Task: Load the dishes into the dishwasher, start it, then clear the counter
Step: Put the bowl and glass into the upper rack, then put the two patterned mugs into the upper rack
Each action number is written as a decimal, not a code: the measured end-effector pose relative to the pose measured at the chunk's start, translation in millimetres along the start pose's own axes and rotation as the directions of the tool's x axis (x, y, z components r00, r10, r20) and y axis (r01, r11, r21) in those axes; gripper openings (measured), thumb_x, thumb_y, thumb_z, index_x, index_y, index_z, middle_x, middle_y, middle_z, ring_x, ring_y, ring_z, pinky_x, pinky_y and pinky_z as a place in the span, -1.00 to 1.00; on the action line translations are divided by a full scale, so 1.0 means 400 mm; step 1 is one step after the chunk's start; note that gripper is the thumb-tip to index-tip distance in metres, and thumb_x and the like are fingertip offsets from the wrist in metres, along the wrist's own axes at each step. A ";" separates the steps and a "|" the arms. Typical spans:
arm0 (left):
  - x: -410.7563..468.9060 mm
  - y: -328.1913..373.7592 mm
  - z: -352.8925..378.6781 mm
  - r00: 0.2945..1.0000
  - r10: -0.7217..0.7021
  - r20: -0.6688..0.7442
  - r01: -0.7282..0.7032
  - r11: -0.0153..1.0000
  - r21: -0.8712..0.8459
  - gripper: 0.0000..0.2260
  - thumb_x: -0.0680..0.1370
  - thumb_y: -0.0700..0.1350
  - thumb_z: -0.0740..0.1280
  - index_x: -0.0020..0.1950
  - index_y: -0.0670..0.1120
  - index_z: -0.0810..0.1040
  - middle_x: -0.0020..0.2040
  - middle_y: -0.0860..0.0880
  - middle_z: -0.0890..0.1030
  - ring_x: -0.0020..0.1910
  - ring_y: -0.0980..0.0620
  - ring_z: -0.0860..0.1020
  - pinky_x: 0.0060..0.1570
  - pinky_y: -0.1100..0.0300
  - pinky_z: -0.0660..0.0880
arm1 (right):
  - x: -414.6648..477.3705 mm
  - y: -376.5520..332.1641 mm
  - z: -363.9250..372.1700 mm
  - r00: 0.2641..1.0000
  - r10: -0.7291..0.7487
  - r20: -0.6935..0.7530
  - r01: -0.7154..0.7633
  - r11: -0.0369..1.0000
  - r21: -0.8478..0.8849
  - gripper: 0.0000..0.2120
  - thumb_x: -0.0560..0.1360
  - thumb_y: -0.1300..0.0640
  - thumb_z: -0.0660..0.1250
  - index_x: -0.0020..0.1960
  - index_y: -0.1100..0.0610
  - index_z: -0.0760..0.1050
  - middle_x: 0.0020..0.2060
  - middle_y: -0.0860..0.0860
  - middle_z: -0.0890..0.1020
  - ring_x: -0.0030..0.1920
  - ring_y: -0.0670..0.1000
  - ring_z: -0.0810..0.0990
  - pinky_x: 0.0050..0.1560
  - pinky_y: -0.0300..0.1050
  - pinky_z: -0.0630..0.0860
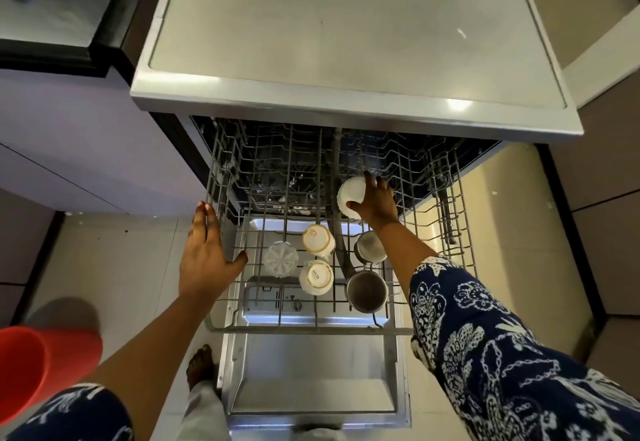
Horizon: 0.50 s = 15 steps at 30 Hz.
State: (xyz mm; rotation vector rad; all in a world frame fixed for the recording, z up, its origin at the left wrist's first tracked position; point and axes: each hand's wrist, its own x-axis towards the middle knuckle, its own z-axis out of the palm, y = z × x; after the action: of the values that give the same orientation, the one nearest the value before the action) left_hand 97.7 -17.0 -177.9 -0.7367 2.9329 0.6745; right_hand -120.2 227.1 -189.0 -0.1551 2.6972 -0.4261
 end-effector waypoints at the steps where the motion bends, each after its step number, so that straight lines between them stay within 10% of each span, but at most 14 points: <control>1: -0.001 0.003 -0.002 1.000 -0.006 0.013 0.006 1.000 -0.009 -0.04 0.44 0.12 0.41 0.55 -0.15 -0.18 0.57 -0.11 -0.13 0.52 -0.16 0.01 0.38 -0.11 0.27 | -0.022 0.002 0.003 1.000 0.003 -0.030 -0.003 1.000 -0.011 -0.20 0.44 -0.02 0.40 0.52 0.04 0.03 0.47 0.17 0.16 0.43 0.26 0.16 0.31 0.21 0.35; 8: -0.003 0.041 -0.108 0.989 -0.027 0.146 0.074 0.942 -0.327 -0.17 0.50 -0.02 0.39 0.57 -0.04 -0.10 0.56 -0.11 0.02 0.50 -0.22 0.09 0.44 -0.15 0.14 | -0.263 -0.090 -0.032 0.981 -0.093 -0.170 0.101 0.994 0.043 -0.45 0.50 0.03 0.30 0.43 0.12 0.25 0.37 0.16 0.34 0.37 0.21 0.27 0.26 0.10 0.36; 15: 0.046 -0.070 -0.404 0.973 0.110 -0.202 -0.173 0.930 -0.324 -0.36 0.45 0.01 0.28 0.51 -0.10 0.22 0.53 -0.12 0.18 0.50 -0.16 0.14 0.44 -0.08 0.04 | -0.400 -0.417 -0.120 0.842 -0.329 -0.428 0.441 0.876 0.194 -0.65 0.42 0.13 0.42 0.18 0.19 0.51 0.11 0.16 0.57 0.17 0.21 0.48 0.17 0.01 0.39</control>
State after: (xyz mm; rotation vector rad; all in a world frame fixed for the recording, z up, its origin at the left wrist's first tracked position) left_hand 104.5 -115.6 -45.6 -0.6391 3.0939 1.2137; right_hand 13.9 109.0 -34.8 -0.6037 2.9348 -1.0672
